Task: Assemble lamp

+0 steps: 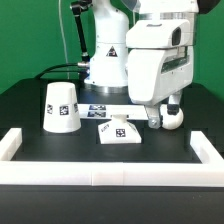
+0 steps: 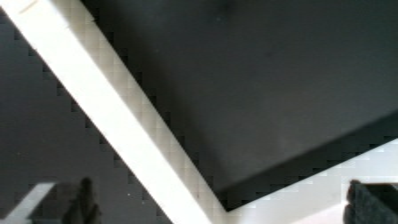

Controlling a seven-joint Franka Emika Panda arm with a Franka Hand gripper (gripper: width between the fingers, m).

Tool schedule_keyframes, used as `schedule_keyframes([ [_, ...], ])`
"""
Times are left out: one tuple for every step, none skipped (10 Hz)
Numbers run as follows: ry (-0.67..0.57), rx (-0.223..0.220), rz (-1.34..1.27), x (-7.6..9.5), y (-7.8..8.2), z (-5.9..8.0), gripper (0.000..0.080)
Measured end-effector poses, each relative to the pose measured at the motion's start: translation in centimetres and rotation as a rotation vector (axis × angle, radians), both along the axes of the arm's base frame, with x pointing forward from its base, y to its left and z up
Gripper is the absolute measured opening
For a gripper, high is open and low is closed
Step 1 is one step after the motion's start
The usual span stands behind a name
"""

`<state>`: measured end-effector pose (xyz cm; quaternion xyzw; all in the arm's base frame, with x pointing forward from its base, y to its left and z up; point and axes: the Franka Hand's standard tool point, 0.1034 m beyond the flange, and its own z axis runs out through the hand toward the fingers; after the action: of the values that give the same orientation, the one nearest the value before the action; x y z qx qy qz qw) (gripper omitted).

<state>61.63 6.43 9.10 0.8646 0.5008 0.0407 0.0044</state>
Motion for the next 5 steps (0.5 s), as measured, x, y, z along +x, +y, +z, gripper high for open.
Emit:
schedule_keyframes([
  [0.0, 0.0, 0.0, 0.0, 0.0, 0.0, 0.07],
  [0.0, 0.0, 0.0, 0.0, 0.0, 0.0, 0.07],
  [0.0, 0.0, 0.0, 0.0, -0.02, 0.0, 0.07],
  [0.0, 0.0, 0.0, 0.0, -0.04, 0.0, 0.07],
  [0.0, -0.001, 0.0, 0.0, -0.05, -0.01, 0.07],
])
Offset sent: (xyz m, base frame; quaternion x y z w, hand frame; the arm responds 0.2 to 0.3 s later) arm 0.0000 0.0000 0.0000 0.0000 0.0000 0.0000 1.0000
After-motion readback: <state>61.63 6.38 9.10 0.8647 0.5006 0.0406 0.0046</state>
